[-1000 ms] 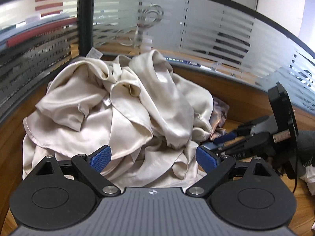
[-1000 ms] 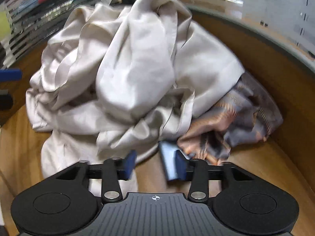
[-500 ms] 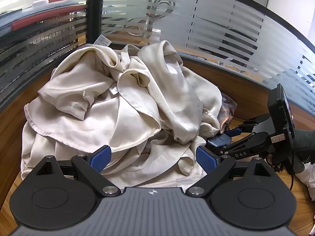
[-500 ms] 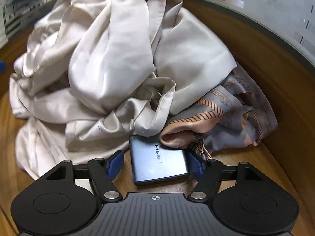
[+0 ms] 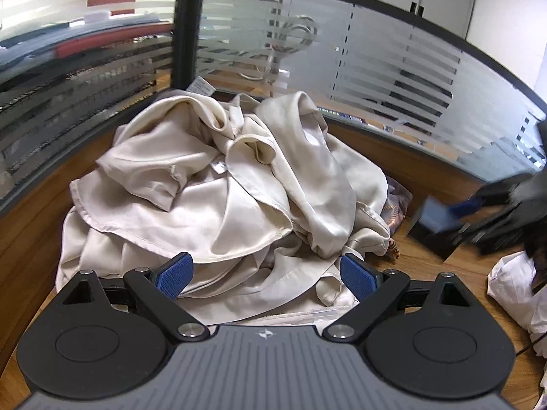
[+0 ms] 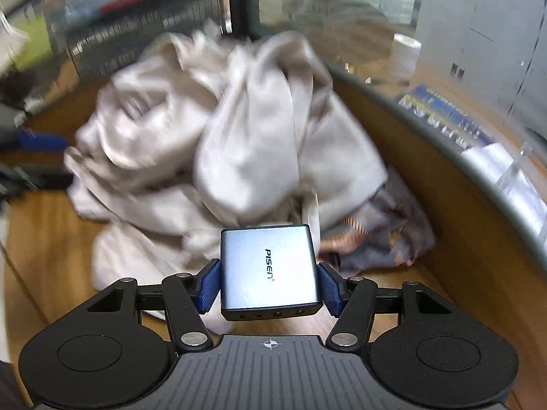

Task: Fold clothes
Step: 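Grasp the grey PISEN power bank with the right gripper and lift it away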

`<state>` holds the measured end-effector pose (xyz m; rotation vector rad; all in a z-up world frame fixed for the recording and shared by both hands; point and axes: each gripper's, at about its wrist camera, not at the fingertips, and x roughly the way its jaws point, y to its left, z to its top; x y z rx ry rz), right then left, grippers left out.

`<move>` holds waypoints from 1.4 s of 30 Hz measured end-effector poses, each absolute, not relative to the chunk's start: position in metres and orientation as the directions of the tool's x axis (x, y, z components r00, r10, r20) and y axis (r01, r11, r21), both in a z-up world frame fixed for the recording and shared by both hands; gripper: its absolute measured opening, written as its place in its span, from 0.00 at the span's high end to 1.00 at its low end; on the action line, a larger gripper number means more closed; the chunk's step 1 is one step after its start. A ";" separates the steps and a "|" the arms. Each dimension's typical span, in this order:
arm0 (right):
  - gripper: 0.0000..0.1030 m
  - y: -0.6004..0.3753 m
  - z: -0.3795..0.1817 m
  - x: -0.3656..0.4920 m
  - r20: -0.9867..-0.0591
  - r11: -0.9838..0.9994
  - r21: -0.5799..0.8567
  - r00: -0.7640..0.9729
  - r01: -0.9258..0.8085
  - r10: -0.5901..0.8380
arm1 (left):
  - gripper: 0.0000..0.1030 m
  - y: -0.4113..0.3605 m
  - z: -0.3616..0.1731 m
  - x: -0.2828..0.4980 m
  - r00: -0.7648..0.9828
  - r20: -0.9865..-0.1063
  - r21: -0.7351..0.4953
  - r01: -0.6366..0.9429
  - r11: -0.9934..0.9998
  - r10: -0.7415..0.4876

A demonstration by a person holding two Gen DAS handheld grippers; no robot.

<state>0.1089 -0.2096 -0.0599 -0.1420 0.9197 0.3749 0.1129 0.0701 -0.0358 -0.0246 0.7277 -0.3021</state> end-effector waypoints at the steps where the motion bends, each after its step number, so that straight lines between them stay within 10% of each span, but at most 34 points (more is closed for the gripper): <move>1: 0.39 -0.207 -0.043 0.111 -0.791 0.920 0.038 0.550 -0.391 0.267 | 0.07 0.073 -0.033 0.111 0.708 -0.648 -0.131 0.260 0.957 -0.281; 18: 0.39 -0.114 0.206 0.290 -0.620 0.798 -0.177 0.695 -0.577 0.365 | 0.07 0.105 0.024 0.114 0.794 -0.536 -0.181 0.224 0.958 -0.287; 42: 0.28 -0.058 0.211 0.437 -0.768 0.770 -0.120 0.550 -0.627 0.328 | 0.07 0.110 0.034 0.142 0.823 -0.498 -0.182 0.210 0.961 -0.274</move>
